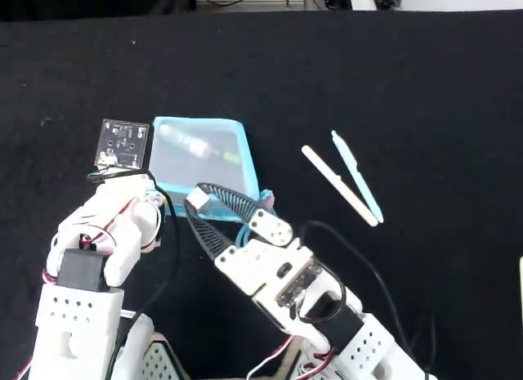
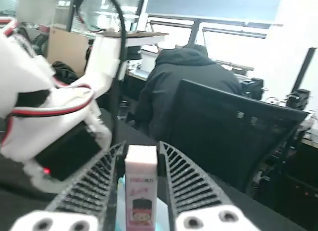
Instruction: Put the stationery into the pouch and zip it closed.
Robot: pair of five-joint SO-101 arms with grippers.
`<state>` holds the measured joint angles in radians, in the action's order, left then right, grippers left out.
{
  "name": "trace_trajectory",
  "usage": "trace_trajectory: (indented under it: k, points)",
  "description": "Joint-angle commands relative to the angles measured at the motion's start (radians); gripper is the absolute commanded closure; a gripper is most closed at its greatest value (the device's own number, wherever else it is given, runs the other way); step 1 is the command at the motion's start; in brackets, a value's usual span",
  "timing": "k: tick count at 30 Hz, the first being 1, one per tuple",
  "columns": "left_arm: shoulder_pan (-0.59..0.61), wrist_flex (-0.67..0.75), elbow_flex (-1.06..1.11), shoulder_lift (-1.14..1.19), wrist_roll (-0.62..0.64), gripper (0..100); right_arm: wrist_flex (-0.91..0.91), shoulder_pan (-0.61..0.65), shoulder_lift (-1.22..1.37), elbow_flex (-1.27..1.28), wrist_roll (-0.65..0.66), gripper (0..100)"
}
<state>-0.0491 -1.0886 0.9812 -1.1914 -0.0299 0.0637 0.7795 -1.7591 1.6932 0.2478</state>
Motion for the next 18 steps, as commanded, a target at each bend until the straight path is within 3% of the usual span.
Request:
trace_trajectory:
  k: [1,9,18]
  points:
    - [-0.002,0.021,-0.019,-0.008,0.002,97,0.002,-0.029,0.001,-0.024,0.005,98.7]
    - [-0.002,0.021,-0.019,-0.008,0.002,97,0.003,0.126,0.007,-0.047,0.009,98.7]
    - [-0.002,0.021,-0.018,-0.008,0.002,97,-0.029,-0.097,0.012,-0.001,0.005,98.7]
